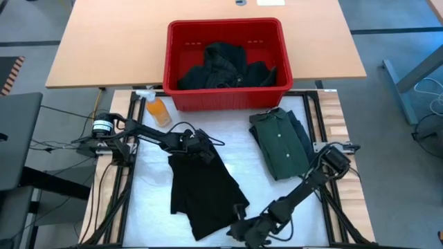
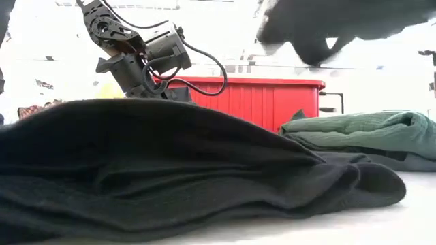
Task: Fold laundry
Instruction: Fold the black shirt
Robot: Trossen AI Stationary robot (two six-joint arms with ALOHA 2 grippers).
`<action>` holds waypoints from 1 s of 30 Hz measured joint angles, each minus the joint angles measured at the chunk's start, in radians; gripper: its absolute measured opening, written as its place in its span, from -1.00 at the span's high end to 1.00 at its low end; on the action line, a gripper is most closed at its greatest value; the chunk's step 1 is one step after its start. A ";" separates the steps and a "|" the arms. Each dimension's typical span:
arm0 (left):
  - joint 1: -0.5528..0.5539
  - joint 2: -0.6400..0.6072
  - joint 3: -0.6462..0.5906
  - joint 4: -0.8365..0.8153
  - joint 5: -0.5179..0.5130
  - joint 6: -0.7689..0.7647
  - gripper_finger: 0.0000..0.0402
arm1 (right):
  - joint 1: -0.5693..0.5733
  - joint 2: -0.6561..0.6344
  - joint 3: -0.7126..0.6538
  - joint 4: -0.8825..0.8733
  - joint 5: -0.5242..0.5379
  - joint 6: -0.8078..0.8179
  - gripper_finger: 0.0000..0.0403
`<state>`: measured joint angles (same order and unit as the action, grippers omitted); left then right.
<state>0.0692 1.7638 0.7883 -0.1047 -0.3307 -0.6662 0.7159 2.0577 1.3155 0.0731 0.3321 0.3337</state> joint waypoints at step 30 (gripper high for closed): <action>0.016 0.000 0.000 0.010 0.016 -0.007 0.82 | -0.060 -0.043 0.002 -0.007 -0.058 -0.133 0.88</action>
<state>0.0853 1.7638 0.7883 -0.0944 -0.3148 -0.6737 0.6556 2.0145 1.3174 0.0659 0.2739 0.2009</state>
